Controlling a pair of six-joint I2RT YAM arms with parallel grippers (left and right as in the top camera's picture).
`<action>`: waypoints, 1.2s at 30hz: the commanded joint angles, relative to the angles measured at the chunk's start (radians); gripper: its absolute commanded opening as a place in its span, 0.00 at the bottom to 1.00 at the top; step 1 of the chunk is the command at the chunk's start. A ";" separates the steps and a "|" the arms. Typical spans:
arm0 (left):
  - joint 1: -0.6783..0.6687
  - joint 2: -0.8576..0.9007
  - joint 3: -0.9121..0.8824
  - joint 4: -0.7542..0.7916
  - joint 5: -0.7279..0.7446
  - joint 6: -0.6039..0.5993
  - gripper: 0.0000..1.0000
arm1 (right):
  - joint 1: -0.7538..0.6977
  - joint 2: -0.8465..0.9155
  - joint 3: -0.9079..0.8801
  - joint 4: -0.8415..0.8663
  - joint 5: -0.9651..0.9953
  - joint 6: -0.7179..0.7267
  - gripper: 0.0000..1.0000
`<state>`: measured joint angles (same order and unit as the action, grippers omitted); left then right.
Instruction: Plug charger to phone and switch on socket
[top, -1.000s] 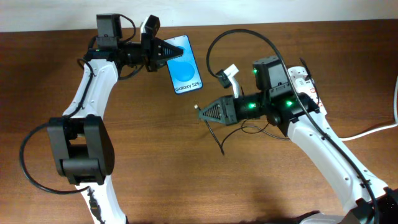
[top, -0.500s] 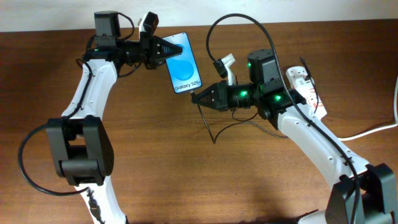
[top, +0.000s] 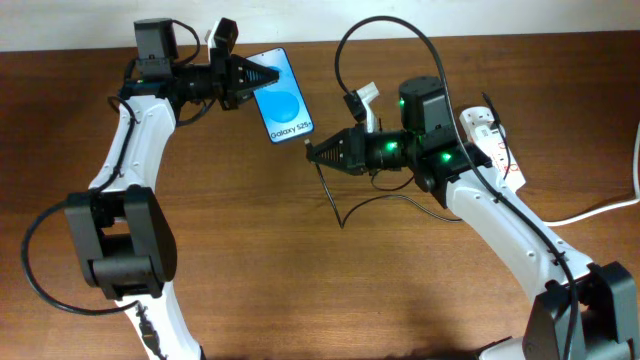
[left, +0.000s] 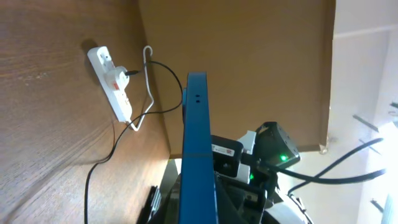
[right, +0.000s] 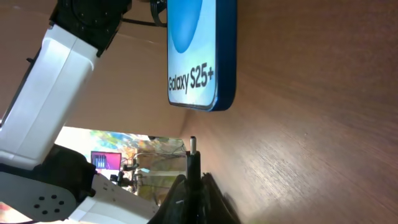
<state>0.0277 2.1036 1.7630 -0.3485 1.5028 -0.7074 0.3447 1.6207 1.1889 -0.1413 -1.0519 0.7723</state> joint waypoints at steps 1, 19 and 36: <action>0.001 -0.049 0.005 0.003 -0.005 -0.047 0.00 | 0.003 0.006 0.000 0.029 0.002 0.039 0.04; -0.006 -0.049 0.005 0.086 0.021 -0.093 0.00 | 0.035 0.021 0.000 0.076 0.043 0.029 0.04; -0.011 -0.049 0.005 0.102 0.040 -0.092 0.00 | 0.019 0.059 0.000 0.161 -0.040 0.049 0.04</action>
<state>0.0181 2.1021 1.7626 -0.2523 1.4967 -0.7979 0.3737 1.6752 1.1881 0.0132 -1.0679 0.8215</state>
